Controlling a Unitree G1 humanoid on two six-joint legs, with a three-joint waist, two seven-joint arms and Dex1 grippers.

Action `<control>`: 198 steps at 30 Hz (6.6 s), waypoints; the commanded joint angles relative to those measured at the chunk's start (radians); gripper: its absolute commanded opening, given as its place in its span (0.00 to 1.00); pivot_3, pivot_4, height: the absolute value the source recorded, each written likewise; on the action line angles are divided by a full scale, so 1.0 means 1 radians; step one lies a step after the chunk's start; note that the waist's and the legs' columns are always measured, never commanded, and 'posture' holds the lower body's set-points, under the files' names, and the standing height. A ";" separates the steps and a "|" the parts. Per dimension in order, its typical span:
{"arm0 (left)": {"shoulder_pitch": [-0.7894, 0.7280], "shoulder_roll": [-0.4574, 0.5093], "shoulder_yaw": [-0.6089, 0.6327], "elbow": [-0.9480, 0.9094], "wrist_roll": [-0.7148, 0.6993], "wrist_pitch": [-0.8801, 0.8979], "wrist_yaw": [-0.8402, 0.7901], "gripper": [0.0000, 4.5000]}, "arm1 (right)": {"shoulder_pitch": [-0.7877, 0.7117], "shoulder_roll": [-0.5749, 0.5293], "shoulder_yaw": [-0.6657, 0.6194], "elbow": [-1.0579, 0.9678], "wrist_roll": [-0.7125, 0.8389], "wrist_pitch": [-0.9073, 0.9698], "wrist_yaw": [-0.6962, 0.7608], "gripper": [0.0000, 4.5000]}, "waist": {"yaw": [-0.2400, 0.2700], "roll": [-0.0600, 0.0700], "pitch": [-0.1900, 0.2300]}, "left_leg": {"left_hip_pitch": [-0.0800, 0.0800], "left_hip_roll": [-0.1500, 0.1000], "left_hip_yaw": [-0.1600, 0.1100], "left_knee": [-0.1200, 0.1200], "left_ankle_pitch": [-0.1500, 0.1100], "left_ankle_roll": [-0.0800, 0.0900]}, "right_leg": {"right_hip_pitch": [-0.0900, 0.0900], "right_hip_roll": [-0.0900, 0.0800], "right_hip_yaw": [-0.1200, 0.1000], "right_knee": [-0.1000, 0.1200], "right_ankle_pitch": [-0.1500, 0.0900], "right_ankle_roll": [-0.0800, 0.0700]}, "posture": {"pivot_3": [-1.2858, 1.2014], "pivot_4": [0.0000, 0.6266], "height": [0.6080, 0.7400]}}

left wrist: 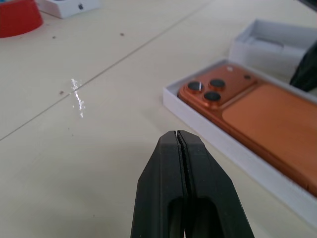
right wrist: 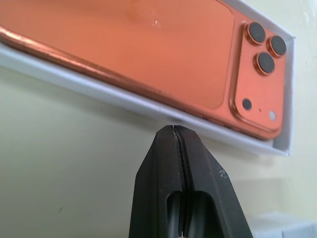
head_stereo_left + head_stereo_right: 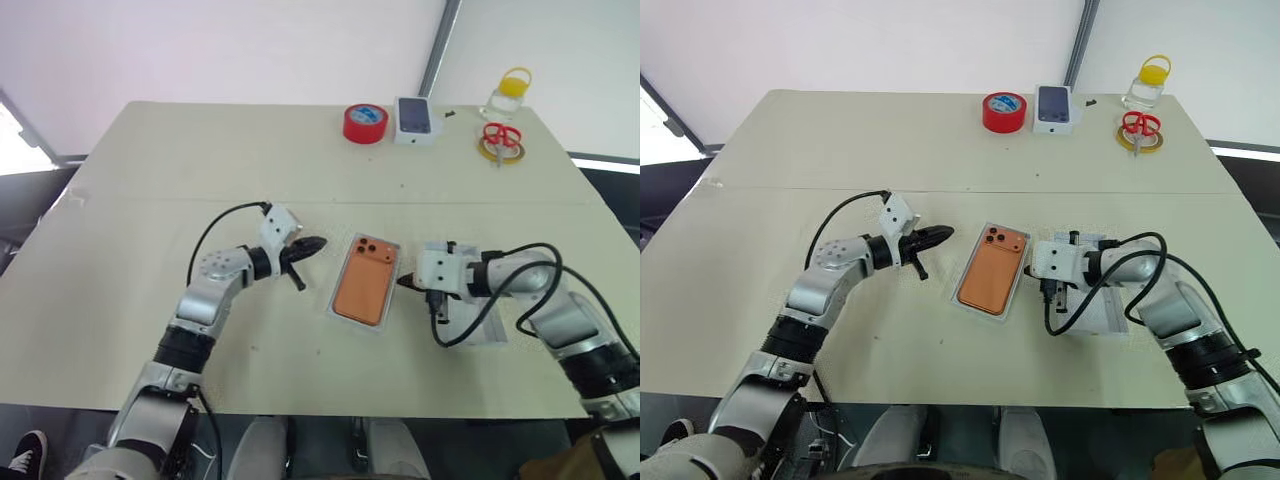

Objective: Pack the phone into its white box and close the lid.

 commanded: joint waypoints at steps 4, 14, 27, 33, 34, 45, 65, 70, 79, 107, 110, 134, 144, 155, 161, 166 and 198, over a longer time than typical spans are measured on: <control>-0.038 0.011 -0.108 0.127 0.083 -0.127 -0.147 0.01 | -0.001 0.009 -0.011 -0.024 -0.007 -0.011 -0.013 0.00 | -0.001 0.000 0.000 | 0.000 0.000 0.000 0.000 0.000 0.000 | 0.000 0.000 0.000 0.000 0.000 0.000 | 0.52 0.24 0.99; -0.083 -0.098 -0.124 0.082 -0.005 0.034 -0.299 0.01 | 0.026 -0.020 -0.032 -0.027 -0.013 -0.023 -0.001 0.00 | -0.001 0.000 0.000 | -0.001 0.000 0.000 0.000 0.000 0.001 | 0.000 0.000 0.000 0.000 0.000 0.000 | 0.52 0.24 0.99; -0.116 -0.231 -0.158 0.148 0.067 0.001 -0.229 0.01 | 0.071 -0.113 -0.089 -0.002 0.020 -0.044 0.046 0.00 | -0.001 0.000 0.000 | -0.002 0.000 0.000 0.002 0.000 0.001 | -0.001 0.000 0.000 0.000 0.000 0.000 | 0.52 0.24 0.99; -0.150 -0.219 -0.137 0.219 0.080 -0.048 -0.220 0.01 | 0.103 -0.122 -0.106 -0.003 0.016 -0.053 0.049 0.00 | -0.001 0.000 0.000 | -0.002 0.000 0.000 0.002 0.000 0.001 | -0.001 0.000 0.000 0.000 0.000 0.000 | 0.52 0.24 0.99; -0.150 -0.215 -0.135 0.218 0.075 -0.043 -0.228 0.01 | 0.102 -0.121 -0.106 0.002 0.011 -0.058 0.045 0.00 | -0.001 0.000 0.000 | -0.002 0.000 0.000 0.002 0.000 0.001 | -0.001 0.000 0.000 0.000 0.000 0.000 | 0.52 0.24 0.99; -0.108 -0.163 -0.080 0.107 0.028 -0.002 -0.229 0.01 | 0.086 -0.157 -0.141 0.044 0.014 -0.083 0.043 0.00 | -0.001 0.000 0.000 | -0.001 0.000 0.000 0.002 0.000 0.001 | -0.001 0.000 0.000 0.000 0.000 0.000 | 0.52 0.24 0.99; 0.035 0.101 0.130 -0.221 -0.212 0.199 -0.287 0.73 | 0.238 -0.178 -0.435 -0.108 0.311 0.311 -0.012 0.73 | 0.000 0.001 0.000 | -0.001 0.000 0.000 0.002 0.000 0.001 | 0.000 -0.001 0.001 0.001 0.000 0.000 | 0.52 0.24 0.99; 0.114 0.135 0.122 -0.250 -0.166 0.082 -0.267 0.99 | 0.275 -0.086 -0.465 -0.282 0.332 0.533 -0.188 0.99 | -0.001 0.001 0.000 | 0.000 0.002 0.000 0.001 -0.001 0.001 | -0.001 0.000 0.002 0.001 0.000 0.000 | 0.52 0.24 0.99; 0.275 0.197 0.138 -0.316 -0.179 -0.175 -0.339 0.99 | 0.322 -0.027 -0.448 -0.461 0.304 0.899 -0.410 0.99 | 0.004 0.002 0.000 | -0.004 0.001 0.000 0.001 0.000 0.001 | -0.004 -0.004 0.002 0.001 -0.002 -0.004 | 0.52 0.24 0.99; 0.462 0.200 0.107 -0.440 -0.189 -0.289 -0.293 0.99 | 0.075 -0.050 -0.472 -0.376 0.682 1.536 -0.653 0.99 | -0.002 0.003 0.000 | -0.008 0.002 0.000 0.002 -0.001 0.001 | -0.008 0.001 0.000 0.001 -0.001 -0.003 | 0.52 0.24 0.99; 0.461 0.199 0.103 -0.442 -0.188 -0.300 -0.292 0.99 | 0.063 -0.049 -0.467 -0.361 0.749 1.536 -0.710 0.99 | -0.002 0.002 0.000 | -0.008 0.002 0.001 0.002 -0.001 0.001 | -0.007 0.000 0.000 0.001 -0.001 -0.003 | 0.52 0.24 0.99; 0.455 0.218 0.099 -0.448 -0.193 -0.292 -0.272 1.00 | -0.012 0.055 -0.521 -0.253 0.833 1.536 -1.009 0.02 | -0.005 -0.002 -0.003 | -0.007 0.003 0.001 0.002 -0.001 0.001 | -0.007 0.001 0.001 0.000 -0.002 -0.003 | 0.52 0.24 0.99; 0.390 0.185 0.098 -0.405 -0.202 -0.261 -0.254 1.00 | -0.122 0.215 -0.618 -0.193 0.740 1.353 -0.949 0.02 | -0.004 0.003 0.000 | -0.009 0.003 0.001 0.002 -0.001 0.002 | -0.009 0.002 0.001 0.001 0.000 0.000 | 0.52 0.24 0.99; 0.311 0.144 0.113 -0.389 -0.207 -0.192 -0.200 1.00 | -0.350 0.660 -0.942 -0.146 1.025 1.238 -1.016 0.02 | -0.012 0.007 0.002 | -0.008 0.003 0.001 0.001 -0.001 0.002 | -0.009 0.003 0.001 0.003 0.001 0.000 | 0.52 0.24 0.99; 0.291 0.155 0.115 -0.392 -0.210 -0.168 -0.209 1.00 | -0.245 0.804 -0.918 -0.250 1.250 1.357 -1.103 0.02 | -0.010 0.008 0.002 | -0.008 0.003 0.000 0.001 -0.001 0.002 | -0.009 0.002 0.001 0.003 0.001 0.000 | 0.52 0.24 0.99; 0.282 0.148 0.124 -0.404 -0.230 -0.135 -0.188 1.00 | 0.019 0.878 -0.735 -0.363 1.765 1.230 -1.442 0.02 | -0.011 0.007 0.002 | -0.009 0.002 0.000 0.001 -0.001 0.002 | -0.009 0.001 0.001 0.003 0.001 0.000 | 0.52 0.24 0.99; 0.246 -0.092 -0.035 -0.258 -0.116 -0.171 -0.061 0.01 | 0.364 0.323 -0.349 -0.419 1.977 0.735 -1.444 0.00 | -0.004 0.006 0.001 | -0.009 0.003 0.001 0.002 -0.001 0.003 | -0.008 0.002 0.002 0.000 0.000 0.000 | 0.52 0.24 0.99</control>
